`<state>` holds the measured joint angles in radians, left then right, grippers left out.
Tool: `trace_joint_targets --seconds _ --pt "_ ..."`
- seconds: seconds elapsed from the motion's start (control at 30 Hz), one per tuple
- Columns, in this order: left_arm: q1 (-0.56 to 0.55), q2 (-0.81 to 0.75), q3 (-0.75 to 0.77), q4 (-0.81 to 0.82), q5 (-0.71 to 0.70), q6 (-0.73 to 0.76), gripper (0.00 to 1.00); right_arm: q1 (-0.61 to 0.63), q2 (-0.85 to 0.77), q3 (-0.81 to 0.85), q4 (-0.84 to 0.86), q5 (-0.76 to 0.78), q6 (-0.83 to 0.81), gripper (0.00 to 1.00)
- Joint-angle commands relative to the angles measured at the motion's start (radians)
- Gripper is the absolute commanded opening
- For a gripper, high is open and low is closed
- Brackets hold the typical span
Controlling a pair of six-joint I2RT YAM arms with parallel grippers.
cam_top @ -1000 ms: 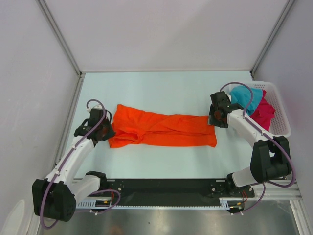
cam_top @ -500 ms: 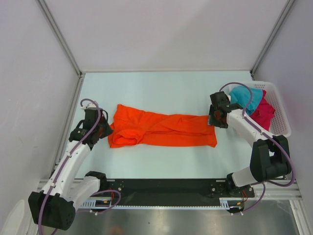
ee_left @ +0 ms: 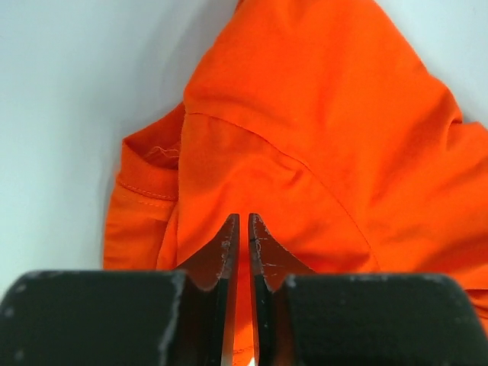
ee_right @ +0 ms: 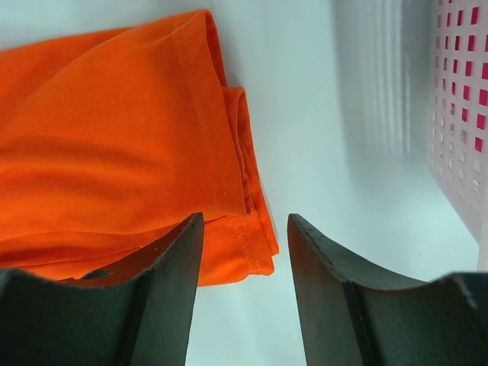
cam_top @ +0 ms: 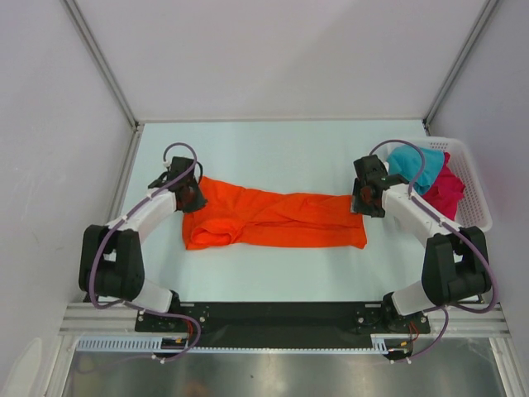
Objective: Fold and stack the t-shirts
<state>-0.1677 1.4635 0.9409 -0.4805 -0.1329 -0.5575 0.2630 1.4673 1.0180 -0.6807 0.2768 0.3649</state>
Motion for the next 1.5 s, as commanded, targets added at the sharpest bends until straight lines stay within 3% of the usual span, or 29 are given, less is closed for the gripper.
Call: trace_joint_targets --seconds 0.0,0.43,0.7,1.0,1.23,1.47 --pt "-0.012 -0.005 -0.013 0.057 0.072 -0.005 0.12 -0.008 -0.039 0.030 -0.010 0.021 -0.011 0.53" --pt "-0.049 -0.350 -0.373 0.045 0.151 -0.050 0.13 0.010 -0.025 0.013 0.009 0.001 0.005 0.53" --pt "-0.052 -0.301 -0.352 0.040 0.165 -0.045 0.13 0.032 -0.038 0.024 -0.008 0.012 0.014 0.53" --pt "-0.014 -0.256 -0.191 -0.030 0.000 -0.071 0.21 0.030 -0.050 0.057 -0.033 0.025 0.005 0.54" --pt "0.031 -0.158 -0.189 -0.009 -0.011 -0.120 0.31 0.028 -0.013 0.105 -0.034 0.018 -0.001 0.56" --pt "0.036 -0.097 -0.228 0.025 0.022 -0.140 0.33 0.028 0.047 0.109 0.003 -0.001 0.003 0.57"
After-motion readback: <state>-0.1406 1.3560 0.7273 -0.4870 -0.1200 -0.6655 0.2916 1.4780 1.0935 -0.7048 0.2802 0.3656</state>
